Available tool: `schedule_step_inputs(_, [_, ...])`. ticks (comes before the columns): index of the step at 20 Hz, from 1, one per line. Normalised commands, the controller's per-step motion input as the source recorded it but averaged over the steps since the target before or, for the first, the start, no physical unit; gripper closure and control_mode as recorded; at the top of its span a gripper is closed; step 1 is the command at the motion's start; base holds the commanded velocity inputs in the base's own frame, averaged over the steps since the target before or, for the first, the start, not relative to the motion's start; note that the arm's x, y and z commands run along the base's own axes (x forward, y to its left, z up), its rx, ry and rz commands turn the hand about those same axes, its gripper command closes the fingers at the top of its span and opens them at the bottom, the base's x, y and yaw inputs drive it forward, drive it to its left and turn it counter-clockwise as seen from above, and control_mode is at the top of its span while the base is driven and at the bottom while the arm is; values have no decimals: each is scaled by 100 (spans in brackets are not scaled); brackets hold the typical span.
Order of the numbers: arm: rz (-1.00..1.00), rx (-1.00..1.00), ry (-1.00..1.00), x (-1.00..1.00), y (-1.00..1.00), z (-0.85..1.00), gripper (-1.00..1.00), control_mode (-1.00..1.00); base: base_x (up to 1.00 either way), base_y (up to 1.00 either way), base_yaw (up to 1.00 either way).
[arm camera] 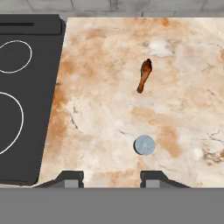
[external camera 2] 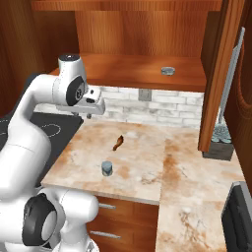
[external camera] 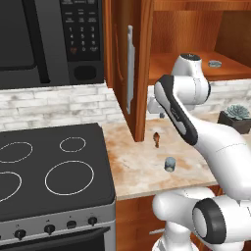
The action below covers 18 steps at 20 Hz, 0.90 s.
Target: Restock the canned food cabinet by taking the new fresh canned food from the counter and placing it in the cabinet. Then, take the old canned food from the cabinet and place it on the counter.
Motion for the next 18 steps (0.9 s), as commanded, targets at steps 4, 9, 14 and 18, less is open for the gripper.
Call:
schedule_step_inputs(4, [-1, 5, -11, -31, -13, 0, -100, -100, 0, 0, 0])
schedule_step_inputs(9, [-11, 12, -4, -55, -48, -41, -100, -100, 0, 0, 0])
schedule_step_inputs(14, [-15, 5, 1, -16, -45, -91, -100, -100, 0, 0, 0])
schedule_step_inputs(18, [-15, 0, 7, 2, -14, -73, -100, -100, 0, 0, 0])
